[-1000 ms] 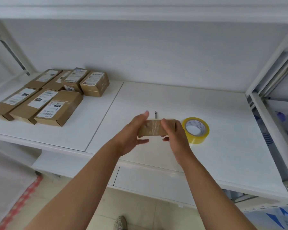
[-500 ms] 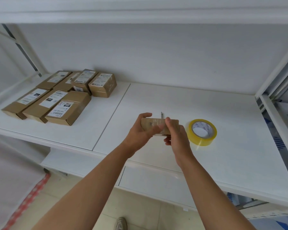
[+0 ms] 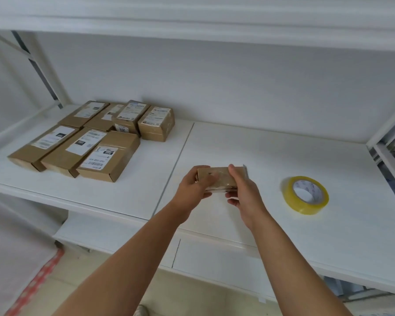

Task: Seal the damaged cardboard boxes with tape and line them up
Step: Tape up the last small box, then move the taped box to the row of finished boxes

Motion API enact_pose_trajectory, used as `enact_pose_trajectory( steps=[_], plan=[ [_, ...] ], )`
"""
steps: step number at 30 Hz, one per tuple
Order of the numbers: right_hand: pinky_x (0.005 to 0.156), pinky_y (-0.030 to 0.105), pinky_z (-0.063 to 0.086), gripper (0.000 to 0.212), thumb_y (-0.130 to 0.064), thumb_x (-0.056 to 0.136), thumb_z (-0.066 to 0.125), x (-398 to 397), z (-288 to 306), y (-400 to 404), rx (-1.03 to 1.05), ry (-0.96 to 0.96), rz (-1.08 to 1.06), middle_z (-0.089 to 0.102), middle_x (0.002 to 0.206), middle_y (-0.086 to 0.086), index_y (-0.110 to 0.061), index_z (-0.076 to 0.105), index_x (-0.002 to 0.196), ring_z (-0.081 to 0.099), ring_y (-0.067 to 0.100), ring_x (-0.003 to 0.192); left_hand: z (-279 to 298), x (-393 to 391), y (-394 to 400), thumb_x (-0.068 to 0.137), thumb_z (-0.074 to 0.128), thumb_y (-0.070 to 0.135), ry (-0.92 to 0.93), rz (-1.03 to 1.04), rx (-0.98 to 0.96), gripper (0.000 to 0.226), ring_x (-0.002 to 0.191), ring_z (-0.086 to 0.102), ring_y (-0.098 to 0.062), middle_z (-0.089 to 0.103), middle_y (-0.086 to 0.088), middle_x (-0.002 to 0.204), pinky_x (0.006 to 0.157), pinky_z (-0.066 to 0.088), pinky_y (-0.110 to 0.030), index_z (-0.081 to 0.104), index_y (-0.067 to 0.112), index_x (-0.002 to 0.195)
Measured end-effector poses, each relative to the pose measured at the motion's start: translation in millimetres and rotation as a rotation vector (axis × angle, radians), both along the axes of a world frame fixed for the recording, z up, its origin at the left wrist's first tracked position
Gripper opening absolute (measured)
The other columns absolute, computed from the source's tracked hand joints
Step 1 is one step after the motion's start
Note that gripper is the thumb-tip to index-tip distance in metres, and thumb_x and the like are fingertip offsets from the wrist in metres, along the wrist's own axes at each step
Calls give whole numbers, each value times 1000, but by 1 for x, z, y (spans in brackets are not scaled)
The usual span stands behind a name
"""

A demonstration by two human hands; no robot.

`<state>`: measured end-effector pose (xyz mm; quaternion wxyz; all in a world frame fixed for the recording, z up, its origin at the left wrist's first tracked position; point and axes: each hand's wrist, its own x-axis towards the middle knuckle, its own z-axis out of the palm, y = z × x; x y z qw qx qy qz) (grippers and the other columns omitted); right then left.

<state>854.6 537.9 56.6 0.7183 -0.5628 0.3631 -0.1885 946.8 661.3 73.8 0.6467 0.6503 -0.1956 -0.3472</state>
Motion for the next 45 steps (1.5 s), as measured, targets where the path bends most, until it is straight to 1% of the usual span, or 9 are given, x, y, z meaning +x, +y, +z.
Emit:
enact_pose_trajectory(
  steps=[7, 12, 17, 25, 29, 33, 36, 41, 45],
  plan=[
    [78, 33, 54, 60, -62, 83, 63, 114, -3, 73, 44, -70, -121, 68, 109, 8, -20, 50, 123, 64, 18, 90, -5, 105, 75, 87, 64, 50, 77, -93, 3, 39, 106, 68, -15, 72, 1, 112, 87, 55, -30, 64, 28, 119],
    [86, 41, 57, 45, -57, 95, 50, 188, -2, 123, 45, -104, -30, 69, 110, 5, -27, 39, 126, 70, 20, 100, -4, 177, 114, 96, 53, 52, 258, -9, -12, 41, 89, 74, -33, 74, -16, 102, 73, 59, -32, 68, 17, 112],
    [79, 35, 56, 28, -40, 95, 61, 226, 1, 136, 1, -97, -65, 72, 108, 3, -25, 49, 117, 71, 18, 97, -12, 216, 130, 95, 40, 67, 315, -46, 33, 63, 91, 74, -30, 74, -15, 104, 72, 60, -37, 64, 13, 118],
    [69, 31, 53, 23, -37, 96, 50, 253, -9, 110, 27, -93, 4, 73, 87, -4, -25, 61, 112, 69, 16, 85, -22, 244, 120, 96, 58, 47, 195, 27, 76, 33, 85, 75, -20, 76, -4, 98, 71, 60, -29, 67, 18, 110],
    [70, 33, 56, 21, -28, 93, 63, 259, -16, 91, 82, -81, -264, 73, 101, 10, -18, 49, 106, 71, 25, 94, -28, 256, 114, 96, 51, 53, -312, 89, 342, 46, 98, 65, -22, 64, -5, 114, 85, 55, -38, 58, 14, 120],
    [73, 42, 61, 45, -9, 89, 63, 268, -22, 90, 313, -151, -367, 63, 109, 17, -19, 31, 120, 69, 30, 95, -41, 272, 119, 96, 51, 31, -835, 115, 510, 30, 111, 46, -27, 53, -9, 122, 90, 42, -38, 56, 11, 117],
    [82, 39, 59, 42, -13, 90, 64, 280, -34, 101, 287, -48, -343, 66, 111, 15, -19, 39, 122, 68, 24, 92, -51, 279, 121, 91, 51, 27, -956, 37, 624, 28, 111, 42, -30, 50, -8, 122, 92, 38, -39, 56, 13, 115],
    [59, 22, 45, 42, -25, 88, 61, 296, -51, 118, 97, 116, -400, 65, 104, 5, -29, 36, 122, 65, 14, 85, -61, 286, 126, 91, 49, 28, -1035, -12, 671, 30, 117, 41, -29, 48, -4, 126, 98, 36, -39, 57, 17, 117],
    [71, 29, 56, 34, -25, 90, 59, 306, -56, 121, 65, 102, -432, 65, 114, 5, -28, 46, 121, 67, 18, 95, -62, 287, 128, 91, 48, 28, -1050, -30, 686, 34, 122, 39, -27, 47, -4, 131, 100, 34, -38, 56, 17, 123]
  ],
)
